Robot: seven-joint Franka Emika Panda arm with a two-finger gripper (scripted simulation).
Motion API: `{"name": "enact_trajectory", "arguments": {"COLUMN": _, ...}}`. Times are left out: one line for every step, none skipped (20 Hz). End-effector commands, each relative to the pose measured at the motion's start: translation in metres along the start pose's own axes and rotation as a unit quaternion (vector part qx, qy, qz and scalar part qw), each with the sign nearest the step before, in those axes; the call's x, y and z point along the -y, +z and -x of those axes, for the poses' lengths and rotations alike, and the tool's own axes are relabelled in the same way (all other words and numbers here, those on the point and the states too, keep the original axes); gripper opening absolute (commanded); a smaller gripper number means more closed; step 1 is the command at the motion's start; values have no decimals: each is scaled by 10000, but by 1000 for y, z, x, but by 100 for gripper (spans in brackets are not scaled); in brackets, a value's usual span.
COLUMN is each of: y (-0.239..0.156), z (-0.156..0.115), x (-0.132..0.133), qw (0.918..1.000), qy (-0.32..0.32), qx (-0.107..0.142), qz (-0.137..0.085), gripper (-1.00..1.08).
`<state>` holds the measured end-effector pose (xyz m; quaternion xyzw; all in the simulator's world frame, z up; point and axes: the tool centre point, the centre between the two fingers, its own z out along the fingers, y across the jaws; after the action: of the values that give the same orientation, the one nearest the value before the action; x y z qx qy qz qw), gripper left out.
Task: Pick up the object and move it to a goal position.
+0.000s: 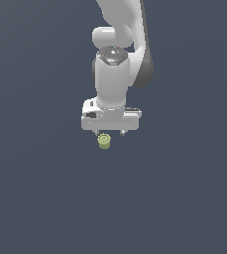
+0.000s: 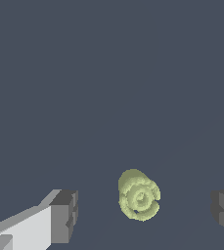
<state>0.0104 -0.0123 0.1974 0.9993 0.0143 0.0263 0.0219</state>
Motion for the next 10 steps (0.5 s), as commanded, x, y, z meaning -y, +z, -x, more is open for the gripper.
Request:
{"name": "enact_trajectory", "arguments": {"y": 0, "z": 0, "x": 0, "qw": 10000, "qy": 0, "qx": 0, "qz": 0, "gripper": 100}}
{"name": "enact_trajectory", "arguments": {"y": 0, "z": 0, "x": 0, "qw": 10000, "qy": -6, "qx": 1, "qz": 0, "gripper": 100}}
{"name": "enact_trajectory", "arguments": {"y": 0, "z": 0, "x": 0, "qw": 10000, "qy": -22, "qx": 3, "qz": 1, "gripper": 100}}
{"name": "enact_trajectory", "arguments": {"y": 0, "z": 1, "x": 1, "qw": 10000, "qy": -49, "qx": 7, "qz": 2, "gripper": 100}}
{"name": "enact_trajectory", "arguments": {"y": 0, "z": 2, "x": 2, "qw": 10000, "qy": -87, "qx": 12, "qz": 3, "gripper": 100}}
{"name": "enact_trajectory", "arguments": {"y": 0, "z": 2, "x": 3, "qw": 9999, "qy": -136, "qx": 17, "qz": 6, "gripper": 100}}
{"name": "enact_trajectory", "arguments": {"y": -1, "z": 3, "x": 4, "qw": 9998, "qy": -191, "qx": 21, "qz": 10, "gripper": 100}}
{"name": "enact_trajectory", "arguments": {"y": -2, "z": 3, "x": 5, "qw": 9997, "qy": -236, "qx": 23, "qz": 14, "gripper": 100}}
{"name": "enact_trajectory", "arguments": {"y": -3, "z": 3, "x": 5, "qw": 9996, "qy": -271, "qx": 24, "qz": 18, "gripper": 100}}
{"name": "enact_trajectory", "arguments": {"y": -4, "z": 2, "x": 6, "qw": 9996, "qy": -294, "qx": 23, "qz": 22, "gripper": 100}}
